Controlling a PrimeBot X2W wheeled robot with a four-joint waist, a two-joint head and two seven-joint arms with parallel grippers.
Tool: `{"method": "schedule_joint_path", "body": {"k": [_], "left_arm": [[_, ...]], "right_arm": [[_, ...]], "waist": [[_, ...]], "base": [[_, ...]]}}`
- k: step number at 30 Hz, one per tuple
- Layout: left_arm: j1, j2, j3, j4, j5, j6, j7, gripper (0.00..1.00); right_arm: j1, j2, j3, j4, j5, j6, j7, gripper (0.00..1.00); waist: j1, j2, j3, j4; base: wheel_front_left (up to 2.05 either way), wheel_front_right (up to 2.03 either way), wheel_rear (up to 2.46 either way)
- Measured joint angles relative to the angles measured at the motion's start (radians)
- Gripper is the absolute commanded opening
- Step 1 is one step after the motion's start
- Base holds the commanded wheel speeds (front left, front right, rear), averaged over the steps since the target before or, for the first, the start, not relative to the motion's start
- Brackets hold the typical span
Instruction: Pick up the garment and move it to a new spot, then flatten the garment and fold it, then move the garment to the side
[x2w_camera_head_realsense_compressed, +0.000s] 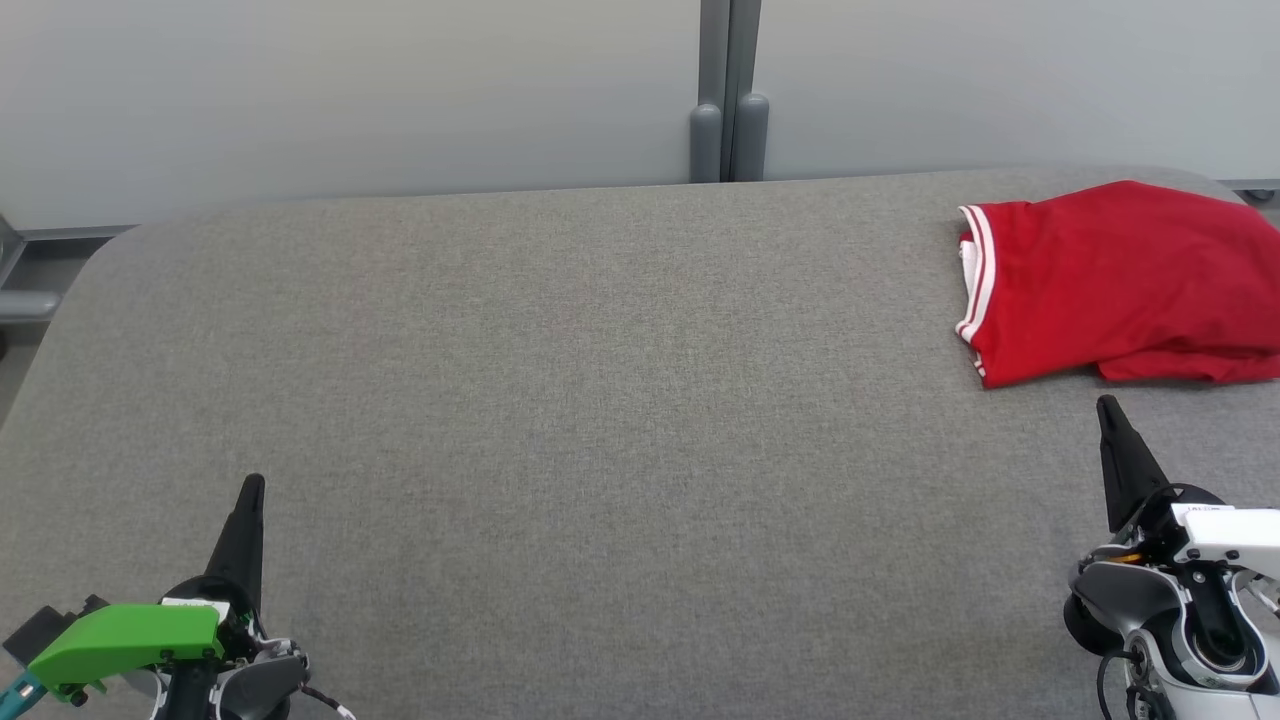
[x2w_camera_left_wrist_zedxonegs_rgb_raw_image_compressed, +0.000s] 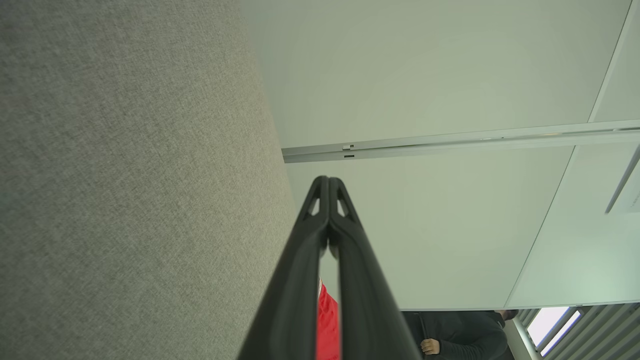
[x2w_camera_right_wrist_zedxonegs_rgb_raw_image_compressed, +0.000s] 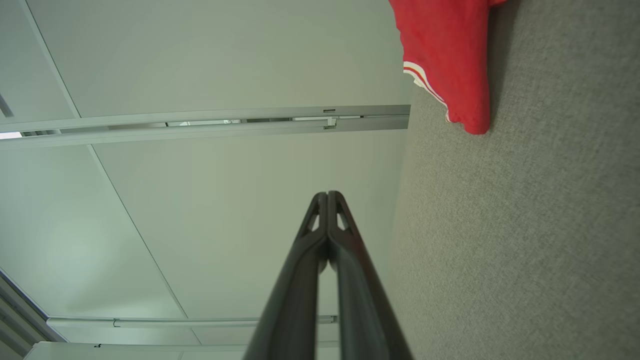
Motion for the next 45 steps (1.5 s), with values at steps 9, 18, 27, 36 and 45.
{"method": "schedule_joint_path", "body": {"k": [9,18,27,36,45], "left_arm": [[0.0,0.0,0.0,0.0,0.0,0.0,0.0,0.0],[0.0,0.0,0.0,0.0,0.0,0.0,0.0,0.0],[0.0,0.0,0.001,0.0,0.0,0.0,0.0,0.0],[0.0,0.0,0.001,0.0,0.0,0.0,0.0,0.0],[0.0,0.0,0.001,0.001,0.0,0.0,0.0,0.0]], "right_arm": [[0.0,0.0,0.0,0.0,0.0,0.0,0.0,0.0],[0.0,0.0,0.0,0.0,0.0,0.0,0.0,0.0],[0.0,0.0,-0.001,0.001,0.0,0.0,0.0,0.0],[0.0,0.0,-0.001,0.001,0.0,0.0,0.0,0.0],[0.0,0.0,-0.001,0.001,0.0,0.0,0.0,0.0]], "waist": [[0.0,0.0,0.0,0.0],[0.0,0.0,0.0,0.0],[0.0,0.0,0.0,0.0],[0.0,0.0,0.0,0.0],[0.0,0.0,0.0,0.0]], "base": [[0.0,0.0,0.0],[0.0,0.0,0.0],[0.0,0.0,0.0],[0.0,0.0,0.0],[0.0,0.0,0.0]]}}
